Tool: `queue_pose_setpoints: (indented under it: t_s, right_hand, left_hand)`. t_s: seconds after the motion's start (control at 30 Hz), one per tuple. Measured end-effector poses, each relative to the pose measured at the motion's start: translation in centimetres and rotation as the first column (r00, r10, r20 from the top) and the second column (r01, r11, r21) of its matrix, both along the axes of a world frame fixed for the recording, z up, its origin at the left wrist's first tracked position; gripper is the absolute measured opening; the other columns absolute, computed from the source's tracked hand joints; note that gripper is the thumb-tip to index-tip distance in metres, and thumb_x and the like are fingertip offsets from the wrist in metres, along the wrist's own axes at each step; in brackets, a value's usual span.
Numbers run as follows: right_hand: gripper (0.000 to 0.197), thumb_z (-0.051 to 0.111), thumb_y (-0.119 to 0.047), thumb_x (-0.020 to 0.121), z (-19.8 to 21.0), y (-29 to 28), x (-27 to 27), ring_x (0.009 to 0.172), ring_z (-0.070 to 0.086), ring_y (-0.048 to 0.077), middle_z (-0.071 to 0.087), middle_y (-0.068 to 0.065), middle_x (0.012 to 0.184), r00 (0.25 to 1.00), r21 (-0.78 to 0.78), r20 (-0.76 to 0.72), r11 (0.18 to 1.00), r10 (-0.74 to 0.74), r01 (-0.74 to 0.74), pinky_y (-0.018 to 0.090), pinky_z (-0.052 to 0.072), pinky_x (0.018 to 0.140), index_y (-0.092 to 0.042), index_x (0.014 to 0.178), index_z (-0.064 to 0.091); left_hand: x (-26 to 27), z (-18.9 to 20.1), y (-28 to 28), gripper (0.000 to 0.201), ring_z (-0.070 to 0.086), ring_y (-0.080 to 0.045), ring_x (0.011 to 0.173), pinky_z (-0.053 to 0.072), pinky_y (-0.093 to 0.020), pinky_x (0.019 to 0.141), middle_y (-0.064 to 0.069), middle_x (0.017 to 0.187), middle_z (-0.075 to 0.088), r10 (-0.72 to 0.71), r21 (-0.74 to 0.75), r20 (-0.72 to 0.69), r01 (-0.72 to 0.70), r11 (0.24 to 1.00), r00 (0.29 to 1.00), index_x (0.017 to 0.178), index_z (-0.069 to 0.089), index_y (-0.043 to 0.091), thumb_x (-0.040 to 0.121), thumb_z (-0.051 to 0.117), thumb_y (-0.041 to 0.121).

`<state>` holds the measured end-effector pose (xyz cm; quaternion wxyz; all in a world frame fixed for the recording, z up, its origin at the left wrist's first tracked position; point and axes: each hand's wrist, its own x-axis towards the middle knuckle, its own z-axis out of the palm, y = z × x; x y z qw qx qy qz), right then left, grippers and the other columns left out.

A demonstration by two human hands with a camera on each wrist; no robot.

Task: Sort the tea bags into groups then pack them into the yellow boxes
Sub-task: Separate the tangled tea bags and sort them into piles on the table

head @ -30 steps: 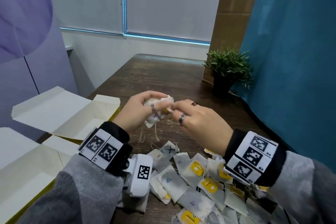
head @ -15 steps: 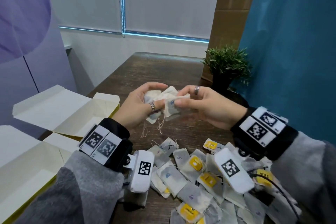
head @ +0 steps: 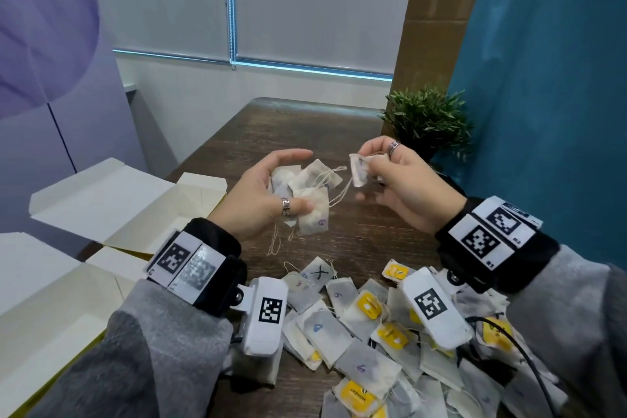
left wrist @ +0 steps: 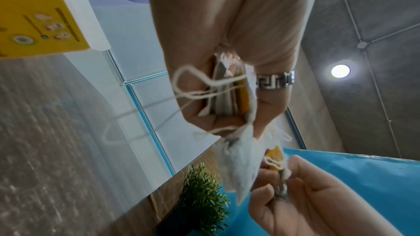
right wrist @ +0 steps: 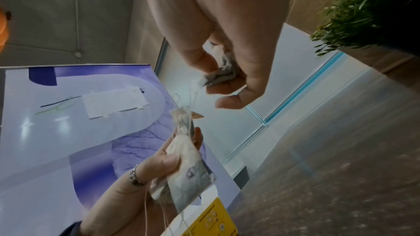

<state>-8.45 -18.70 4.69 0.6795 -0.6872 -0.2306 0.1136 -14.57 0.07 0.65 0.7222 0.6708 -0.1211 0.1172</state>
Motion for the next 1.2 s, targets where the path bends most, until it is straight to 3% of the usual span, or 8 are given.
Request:
queue_pose_setpoints:
  t_s: [0.1,0.17,0.23,0.4,0.63,0.77,1.03,1.2]
  right_hand:
    - [0.009,0.053,-0.020,0.092,0.1,0.3,0.0,0.059,0.048,0.010,0.053,-0.001,0.074,0.997,-0.154,0.016,0.985,0.081,-0.078,0.025,0.041,0.054,-0.015,0.098,0.056]
    - [0.024,0.065,-0.038,0.081,-0.1,0.3,0.1,0.059,0.047,0.014,0.056,0.002,0.071,0.974,-0.346,0.114,0.927,0.196,-0.146,0.024,0.036,0.054,-0.019,0.096,0.062]
    - [0.020,0.072,-0.031,0.077,-0.2,0.3,0.1,0.067,0.045,0.021,0.057,0.011,0.079,0.946,-0.441,0.188,0.883,0.266,-0.160,0.028,0.033,0.056,-0.020,0.092,0.065]
    - [0.006,0.071,-0.016,0.080,-0.1,-0.3,0.9,0.060,0.042,0.013,0.058,0.000,0.070,0.950,-0.342,0.254,0.936,0.181,-0.087,0.028,0.033,0.055,-0.021,0.079,0.068]
    - [0.022,0.077,-0.037,0.070,-0.4,0.4,0.2,0.081,0.047,0.031,0.059,0.025,0.092,0.920,-0.297,0.208,0.918,0.332,-0.264,0.043,0.043,0.069,-0.034,0.090,0.071]
    - [0.032,0.077,-0.033,0.073,-0.5,0.4,0.1,0.091,0.056,0.050,0.055,0.041,0.110,0.911,-0.310,0.202,0.905,0.361,-0.290,0.071,0.036,0.089,-0.028,0.104,0.069]
    - [0.018,0.068,-0.020,0.083,-0.5,0.4,0.8,0.080,0.051,0.029,0.064,0.031,0.098,0.938,-0.153,0.323,0.985,0.130,-0.084,0.040,0.042,0.069,-0.025,0.100,0.068]
    - [0.014,0.060,-0.007,0.089,-0.3,-0.3,1.2,0.052,0.043,0.004,0.058,0.000,0.069,0.911,-0.153,0.412,0.985,-0.007,0.077,0.013,0.035,0.050,-0.019,0.085,0.064]
  left_hand:
    - [0.0,0.0,-0.2,0.062,0.068,-0.013,0.084,0.057,-0.030,0.072,0.000,0.105,0.065,-0.022,-0.010,0.004,0.022,1.000,1.000,0.110,0.060,0.023,0.067,0.065,-0.022]
    - [0.0,0.0,-0.3,0.063,0.068,-0.014,0.085,0.057,-0.030,0.072,-0.002,0.104,0.065,-0.033,-0.013,0.000,0.033,0.999,0.999,0.111,0.059,0.022,0.066,0.066,-0.022]
    - [-0.1,0.0,-0.3,0.064,0.068,-0.017,0.086,0.058,-0.033,0.074,-0.005,0.102,0.066,-0.046,-0.039,-0.017,0.046,0.998,0.999,0.112,0.059,0.022,0.067,0.065,-0.022]
    - [0.0,0.0,0.1,0.070,0.067,-0.016,0.080,0.057,-0.033,0.071,-0.005,0.098,0.068,-0.130,-0.112,-0.075,0.121,0.986,0.989,0.116,0.057,0.022,0.062,0.065,-0.022]
    - [0.1,-0.1,0.0,0.068,0.067,-0.021,0.094,0.055,-0.039,0.079,-0.007,0.101,0.069,-0.172,-0.175,-0.112,0.151,0.973,0.979,0.115,0.057,0.021,0.057,0.063,-0.014]
    - [0.3,-0.1,0.0,0.067,0.068,-0.022,0.093,0.056,-0.038,0.079,-0.008,0.106,0.068,-0.169,-0.202,-0.115,0.144,0.969,0.979,0.119,0.054,0.017,0.061,0.061,-0.014]
    - [-0.1,-0.2,0.4,0.062,0.068,-0.018,0.080,0.058,-0.035,0.066,-0.007,0.094,0.070,-0.182,-0.104,-0.183,0.165,0.981,0.966,0.117,0.057,0.016,0.061,0.064,-0.008]
    - [0.0,-0.1,0.7,0.064,0.064,-0.026,0.080,0.055,-0.043,0.074,-0.016,0.098,0.062,-0.143,-0.094,-0.219,0.125,0.988,0.965,0.114,0.061,0.023,0.059,0.067,-0.007]
